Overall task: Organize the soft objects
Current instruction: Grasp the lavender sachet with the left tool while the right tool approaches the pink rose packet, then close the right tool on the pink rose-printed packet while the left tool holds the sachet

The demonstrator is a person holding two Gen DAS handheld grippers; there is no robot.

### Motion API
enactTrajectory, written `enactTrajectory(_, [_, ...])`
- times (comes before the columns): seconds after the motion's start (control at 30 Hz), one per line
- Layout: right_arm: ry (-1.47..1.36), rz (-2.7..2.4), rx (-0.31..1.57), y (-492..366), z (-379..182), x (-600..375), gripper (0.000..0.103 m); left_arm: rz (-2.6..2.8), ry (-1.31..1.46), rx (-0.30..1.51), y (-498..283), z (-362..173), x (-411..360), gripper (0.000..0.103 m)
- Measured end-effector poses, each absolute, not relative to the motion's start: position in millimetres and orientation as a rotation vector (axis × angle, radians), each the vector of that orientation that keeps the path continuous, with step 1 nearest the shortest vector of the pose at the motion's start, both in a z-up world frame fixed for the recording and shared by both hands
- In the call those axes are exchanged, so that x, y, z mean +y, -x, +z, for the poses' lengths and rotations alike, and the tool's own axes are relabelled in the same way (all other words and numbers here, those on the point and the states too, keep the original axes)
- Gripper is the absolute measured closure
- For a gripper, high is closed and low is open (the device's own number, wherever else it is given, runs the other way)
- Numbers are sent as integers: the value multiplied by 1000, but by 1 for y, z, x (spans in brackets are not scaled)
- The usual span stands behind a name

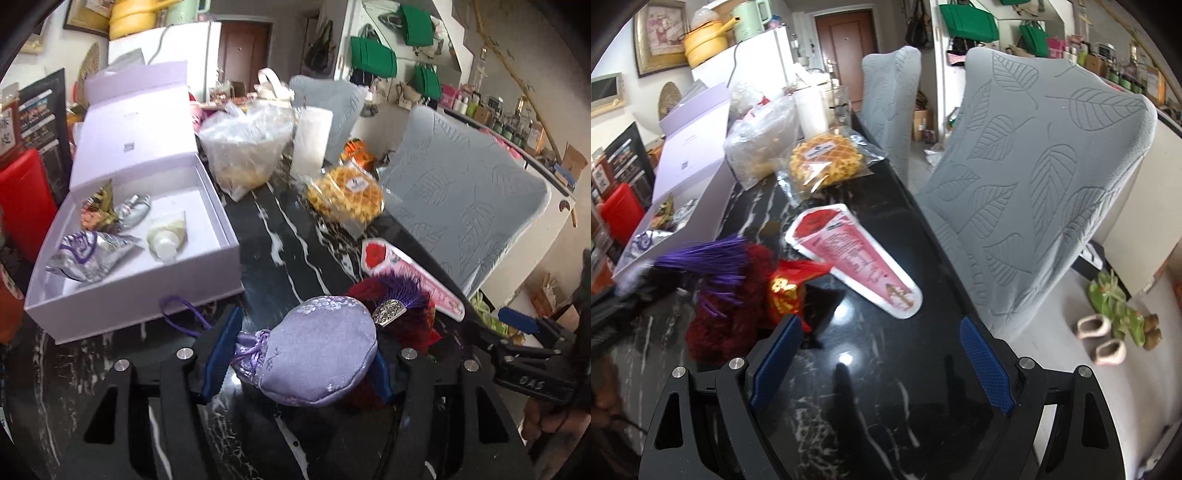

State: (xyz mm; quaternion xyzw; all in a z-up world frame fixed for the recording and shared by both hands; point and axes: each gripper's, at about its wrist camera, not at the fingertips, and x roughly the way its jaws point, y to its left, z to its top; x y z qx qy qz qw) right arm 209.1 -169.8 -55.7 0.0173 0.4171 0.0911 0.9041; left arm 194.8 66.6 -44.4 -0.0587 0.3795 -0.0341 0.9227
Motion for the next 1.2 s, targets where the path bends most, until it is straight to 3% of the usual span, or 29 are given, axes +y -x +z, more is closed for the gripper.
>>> enactTrajectory(0.33, [38,201,844,-231,-58,-168,15,-26,120,683,-189,-7,71,41])
enactTrajectory(0.97, [204,440,947,-293,-87,-138,15,9,147,737,-207,-21,60,41])
enactTrajectory(1.07, [222,453,914,-287,-88,-134,26,17,146,743,-208,-22,61,41])
enactTrajectory(1.13, [230,466,901,-281,-86,-132,54,19,140,744,-207,-22,62,41])
enactTrajectory(1.2, [238,471,904,-276,-84,-131,65,17,144,746,-206,-22,63,41])
